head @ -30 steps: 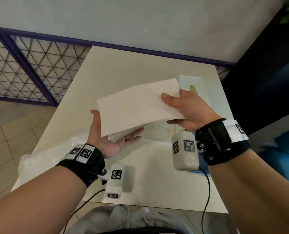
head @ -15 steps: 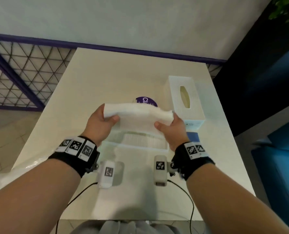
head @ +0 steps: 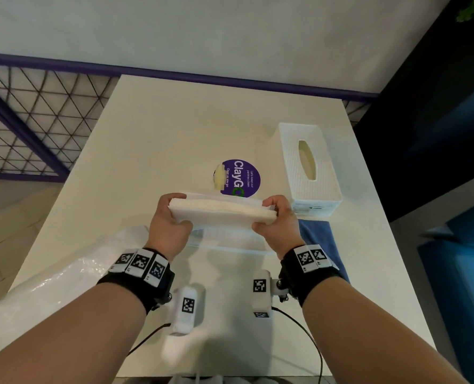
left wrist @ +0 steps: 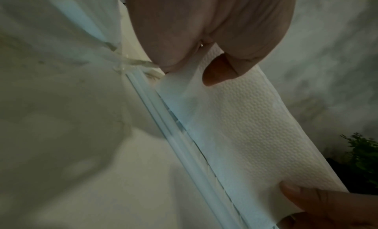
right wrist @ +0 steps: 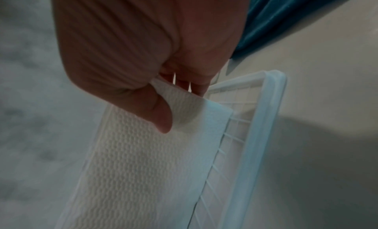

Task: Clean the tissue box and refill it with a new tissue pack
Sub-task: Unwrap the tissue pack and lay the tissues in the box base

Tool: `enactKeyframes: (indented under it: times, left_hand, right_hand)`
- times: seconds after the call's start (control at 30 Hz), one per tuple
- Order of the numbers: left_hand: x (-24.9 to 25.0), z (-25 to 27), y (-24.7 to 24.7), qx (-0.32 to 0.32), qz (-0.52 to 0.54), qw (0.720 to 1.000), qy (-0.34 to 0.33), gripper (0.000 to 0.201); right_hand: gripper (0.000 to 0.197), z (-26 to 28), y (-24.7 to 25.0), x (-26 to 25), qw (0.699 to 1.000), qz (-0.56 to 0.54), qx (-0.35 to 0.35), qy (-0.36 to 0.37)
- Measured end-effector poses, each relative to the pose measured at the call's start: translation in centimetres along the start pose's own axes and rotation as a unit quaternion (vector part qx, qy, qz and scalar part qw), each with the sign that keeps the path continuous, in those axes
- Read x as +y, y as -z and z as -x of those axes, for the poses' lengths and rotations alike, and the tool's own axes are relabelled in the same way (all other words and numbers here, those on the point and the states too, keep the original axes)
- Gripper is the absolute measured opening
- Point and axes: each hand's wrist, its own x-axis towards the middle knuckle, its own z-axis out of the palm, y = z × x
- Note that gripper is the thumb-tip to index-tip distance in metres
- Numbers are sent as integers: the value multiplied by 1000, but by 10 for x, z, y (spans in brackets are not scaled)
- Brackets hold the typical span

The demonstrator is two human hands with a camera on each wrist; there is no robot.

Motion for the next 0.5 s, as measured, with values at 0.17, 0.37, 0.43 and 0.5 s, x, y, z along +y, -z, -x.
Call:
enactKeyframes:
  times: [0.17,0.37,0.43,0.5]
  left_hand:
    - [-2,-1,-3,-9,-2,1000,21,58]
    - [-5,-2,-4,-12,-14,999,27,50]
    - [-2,-1,-4,-12,-28,999,21,46]
    - [6,-4,0,-7,-55,998,3,45]
  right_hand:
    - [50,0,2,7,1000,-12,4,11]
    - [35,0,2,12,1000,7,30,-4]
    - [33,1,3,10,999,12,29,-19]
    - [37,0,9,1,999,-12,36,-37]
